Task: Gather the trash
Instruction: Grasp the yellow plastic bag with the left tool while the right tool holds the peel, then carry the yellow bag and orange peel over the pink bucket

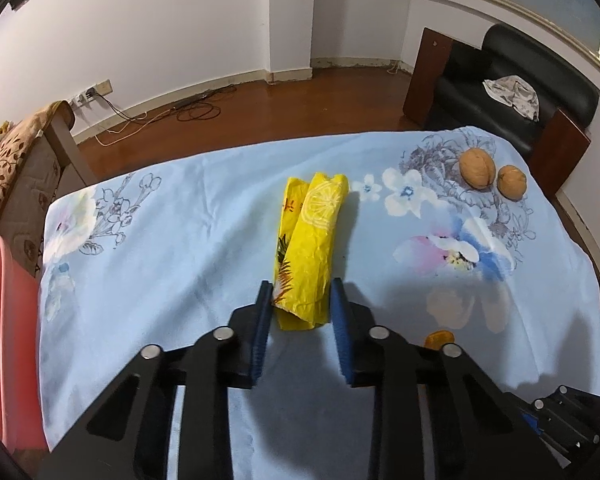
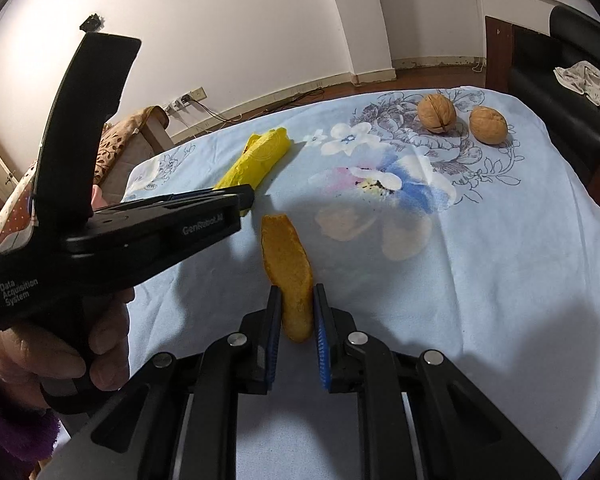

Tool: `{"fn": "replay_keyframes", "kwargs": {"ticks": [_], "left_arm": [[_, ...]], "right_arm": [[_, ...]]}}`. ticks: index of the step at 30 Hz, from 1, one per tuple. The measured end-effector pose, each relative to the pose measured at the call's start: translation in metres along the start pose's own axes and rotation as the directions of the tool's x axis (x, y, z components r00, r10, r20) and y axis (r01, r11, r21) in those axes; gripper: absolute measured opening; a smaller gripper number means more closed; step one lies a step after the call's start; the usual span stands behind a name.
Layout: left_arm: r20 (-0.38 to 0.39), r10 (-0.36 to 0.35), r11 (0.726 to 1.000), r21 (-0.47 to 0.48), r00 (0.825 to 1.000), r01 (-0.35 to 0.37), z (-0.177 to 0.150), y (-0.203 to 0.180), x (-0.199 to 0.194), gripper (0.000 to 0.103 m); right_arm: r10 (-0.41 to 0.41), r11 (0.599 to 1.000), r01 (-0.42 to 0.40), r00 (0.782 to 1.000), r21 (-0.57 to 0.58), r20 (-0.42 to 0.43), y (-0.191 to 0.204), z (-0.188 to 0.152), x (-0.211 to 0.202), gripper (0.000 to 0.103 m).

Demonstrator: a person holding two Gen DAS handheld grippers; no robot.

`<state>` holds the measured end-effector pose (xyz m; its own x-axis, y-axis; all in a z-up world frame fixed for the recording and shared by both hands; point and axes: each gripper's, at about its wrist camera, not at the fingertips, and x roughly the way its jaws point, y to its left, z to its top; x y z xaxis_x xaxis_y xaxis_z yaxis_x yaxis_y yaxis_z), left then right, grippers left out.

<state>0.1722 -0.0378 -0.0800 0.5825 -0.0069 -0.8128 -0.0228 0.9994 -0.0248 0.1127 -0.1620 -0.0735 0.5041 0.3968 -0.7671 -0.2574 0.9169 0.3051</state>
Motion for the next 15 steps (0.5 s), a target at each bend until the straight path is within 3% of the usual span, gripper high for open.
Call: {"fn": "replay_keyframes", "kwargs": {"ticks": [8,15], "left_arm": [[0.03,-0.013,1.0,-0.025,0.999,0.014,-0.003,0.007,-0.012,0.014],[0.071,-0.027,0.997,-0.065,0.997,0.032,-0.009,0.022,-0.039,0.012]], "right_arm": [[-0.004,1.0,0.004,1.0,-0.004,0.001,0.0,-0.001,0.0,0.015],[-0.021,1.0,0.021,1.0,-0.018,0.002,0.003,-0.001,0.002,0.015]]}}
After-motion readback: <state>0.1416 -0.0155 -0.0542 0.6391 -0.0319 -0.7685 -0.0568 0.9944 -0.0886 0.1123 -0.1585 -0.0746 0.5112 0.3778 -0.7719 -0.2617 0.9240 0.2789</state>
